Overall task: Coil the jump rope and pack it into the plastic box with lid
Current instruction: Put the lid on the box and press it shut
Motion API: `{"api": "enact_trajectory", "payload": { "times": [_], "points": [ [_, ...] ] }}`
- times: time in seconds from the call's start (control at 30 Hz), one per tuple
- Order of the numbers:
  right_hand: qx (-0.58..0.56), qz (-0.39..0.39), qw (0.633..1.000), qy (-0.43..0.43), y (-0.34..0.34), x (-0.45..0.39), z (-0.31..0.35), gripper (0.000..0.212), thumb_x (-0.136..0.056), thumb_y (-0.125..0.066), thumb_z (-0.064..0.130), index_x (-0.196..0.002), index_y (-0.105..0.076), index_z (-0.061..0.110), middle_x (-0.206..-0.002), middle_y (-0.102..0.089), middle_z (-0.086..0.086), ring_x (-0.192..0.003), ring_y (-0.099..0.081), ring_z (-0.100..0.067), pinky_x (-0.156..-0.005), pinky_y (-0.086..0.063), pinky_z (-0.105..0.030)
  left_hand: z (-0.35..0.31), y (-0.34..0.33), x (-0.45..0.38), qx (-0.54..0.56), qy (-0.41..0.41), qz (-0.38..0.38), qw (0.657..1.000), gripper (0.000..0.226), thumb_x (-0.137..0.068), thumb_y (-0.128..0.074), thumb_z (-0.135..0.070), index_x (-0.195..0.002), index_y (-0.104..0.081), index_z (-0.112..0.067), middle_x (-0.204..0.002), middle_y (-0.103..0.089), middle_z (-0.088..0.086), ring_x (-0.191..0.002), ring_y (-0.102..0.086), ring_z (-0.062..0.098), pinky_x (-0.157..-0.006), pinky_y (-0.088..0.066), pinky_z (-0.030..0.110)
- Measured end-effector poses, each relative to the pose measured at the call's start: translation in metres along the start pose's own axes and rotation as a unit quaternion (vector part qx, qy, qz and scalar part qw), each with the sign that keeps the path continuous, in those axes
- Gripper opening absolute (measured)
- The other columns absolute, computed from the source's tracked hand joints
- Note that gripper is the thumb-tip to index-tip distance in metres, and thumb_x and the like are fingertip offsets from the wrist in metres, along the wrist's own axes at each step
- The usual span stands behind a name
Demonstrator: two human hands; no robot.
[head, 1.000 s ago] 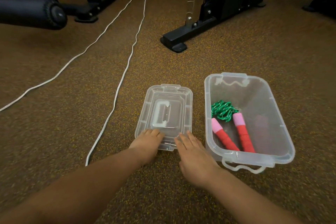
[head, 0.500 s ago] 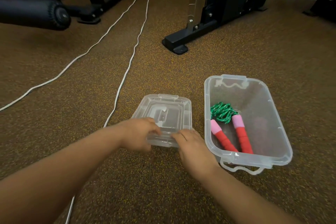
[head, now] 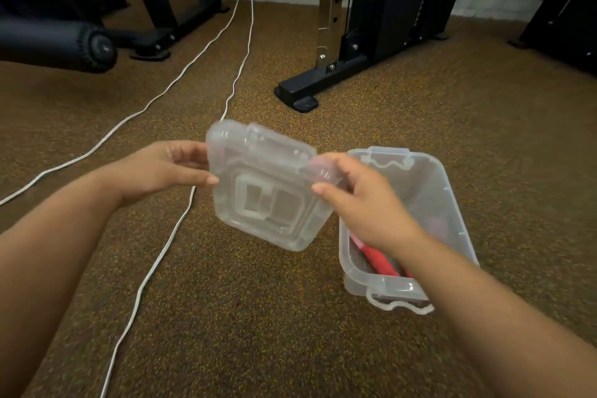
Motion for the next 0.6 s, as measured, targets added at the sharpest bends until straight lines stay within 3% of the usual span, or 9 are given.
{"api": "enact_trajectory", "payload": {
  "times": [0.07,0.17,0.23,0.33,0.47,0.6],
  "points": [
    [-0.070,-0.017,0.997,-0.014,0.020,-0.002,0.001,0.028,-0.090,-0.060,0.013,-0.114,-0.061,0.027,-0.102,-0.069,0.008,-0.089,-0.065,-0.003,-0.077,-0.054,-0.024,-0.003,-0.012,-0.011,0.049,-0.009,-0.046,0.998,0.051,-0.057,-0.080,-0.030,-0.105,-0.066,-0.020,-0.105,-0.073,0.000,-0.102,-0.068,0.014,-0.092,-0.049,0.031],
    [-0.188,-0.076,0.979,-0.015,0.046,-0.003,0.004,0.033,-0.088,-0.059,0.003,-0.119,-0.059,0.015,-0.099,-0.070,0.002,-0.087,-0.067,-0.008,-0.078,-0.057,-0.025,-0.012,-0.027,-0.026,0.118,-0.042,-0.058,0.990,0.069,-0.045,-0.087,-0.045,-0.104,-0.066,-0.018,-0.100,-0.074,-0.001,-0.095,-0.069,0.013,-0.077,-0.056,0.023],
    [-0.235,-0.125,0.964,-0.022,0.062,-0.002,0.003,0.037,-0.088,-0.059,0.003,-0.124,-0.055,0.014,-0.098,-0.070,0.001,-0.088,-0.067,-0.011,-0.081,-0.057,-0.029,-0.023,-0.034,-0.032,0.148,-0.056,-0.053,0.986,0.067,-0.047,-0.086,-0.045,-0.105,-0.066,-0.018,-0.099,-0.073,-0.002,-0.092,-0.069,0.013,-0.074,-0.056,0.023],
    [-0.225,-0.148,0.962,-0.038,0.079,0.001,-0.004,0.046,-0.089,-0.061,0.008,-0.133,-0.049,0.014,-0.095,-0.068,0.002,-0.092,-0.066,-0.012,-0.087,-0.055,-0.034,-0.040,-0.037,-0.036,0.188,-0.058,-0.062,0.978,0.041,-0.064,-0.073,-0.028,-0.102,-0.065,-0.017,-0.097,-0.073,-0.002,-0.092,-0.069,0.015,-0.073,-0.057,0.027],
    [-0.172,-0.109,0.977,-0.057,0.084,0.011,-0.015,0.042,-0.089,-0.061,0.012,-0.128,-0.050,0.023,-0.088,-0.069,0.006,-0.083,-0.067,-0.005,-0.084,-0.052,-0.028,-0.053,-0.039,-0.037,0.235,-0.040,-0.069,0.969,0.046,-0.059,-0.073,-0.030,-0.102,-0.065,-0.015,-0.096,-0.074,0.002,-0.092,-0.070,0.017,-0.072,-0.058,0.030],
    [-0.157,-0.104,0.980,-0.056,0.080,0.022,-0.019,0.040,-0.093,-0.056,0.013,-0.131,-0.047,0.016,-0.112,-0.069,-0.003,-0.104,-0.067,-0.012,-0.090,-0.055,-0.028,-0.068,-0.066,-0.040,0.244,-0.008,-0.054,0.968,0.034,-0.067,-0.070,-0.027,-0.098,-0.066,-0.013,-0.090,-0.075,0.004,-0.083,-0.072,0.017,-0.065,-0.059,0.033]
  ]
}}
Point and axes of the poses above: each hand's wrist, its own x-axis away from the middle knuckle, its own y-axis out of the back of the hand, z = x × y, the point moved 1 cm from there along -x, towards the middle knuckle
